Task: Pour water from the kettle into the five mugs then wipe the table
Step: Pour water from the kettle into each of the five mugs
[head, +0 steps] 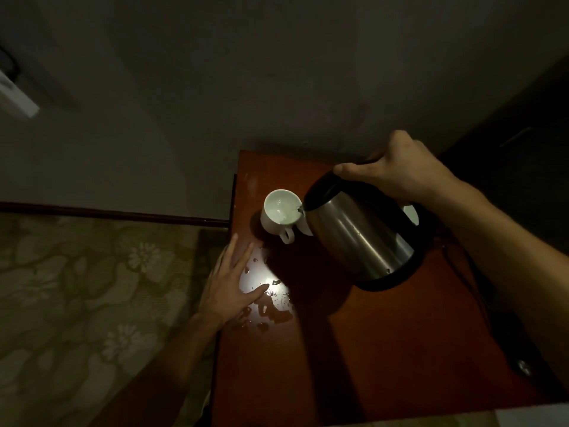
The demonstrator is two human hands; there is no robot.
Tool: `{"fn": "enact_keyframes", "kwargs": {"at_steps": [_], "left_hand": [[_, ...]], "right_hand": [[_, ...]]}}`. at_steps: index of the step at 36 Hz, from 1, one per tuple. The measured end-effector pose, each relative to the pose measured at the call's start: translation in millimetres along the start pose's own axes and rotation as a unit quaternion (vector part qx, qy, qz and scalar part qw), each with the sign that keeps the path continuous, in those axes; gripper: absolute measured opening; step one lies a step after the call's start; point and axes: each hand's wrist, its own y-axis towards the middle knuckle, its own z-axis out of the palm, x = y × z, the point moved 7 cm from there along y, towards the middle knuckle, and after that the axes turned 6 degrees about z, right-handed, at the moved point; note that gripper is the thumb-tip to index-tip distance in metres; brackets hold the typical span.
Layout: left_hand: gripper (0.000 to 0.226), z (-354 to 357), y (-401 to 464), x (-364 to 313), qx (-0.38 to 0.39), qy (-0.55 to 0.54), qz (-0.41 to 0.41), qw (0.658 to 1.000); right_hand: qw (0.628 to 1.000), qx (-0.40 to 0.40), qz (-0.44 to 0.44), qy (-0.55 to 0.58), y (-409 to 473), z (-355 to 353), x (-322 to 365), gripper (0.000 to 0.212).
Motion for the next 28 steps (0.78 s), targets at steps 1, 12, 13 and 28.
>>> {"fn": "enact_keyframes", "kwargs": {"at_steps": [1,12,13,28], "left_hand": [[0.105,0.1,-0.1,0.6,0.000,-0.001,-0.001,1.000],[0.104,-1.5,-0.3,-1.8,-0.007,0.001,0.007,1.000],[0.103,-1.8,-0.2,-1.9,-0.010,-0.001,0.010,1.000],[0.105,0.1,0.3,1.2,-0.001,0.007,-0.004,1.000]], "right_hand": [[1.000,-0.002,-0.004,0.002,-0.7,-0.4,1.4,0.082],[1.000,-0.006,-0.006,-0.011,0.6,-1.2,2.0,0.077],[1.000,-0.005,0.002,-0.017,1.3,-0.7,0.7,0.081],[0.999,0.007,0.025,-0.025,3.4,2.2,-2.9,0.079]]}}
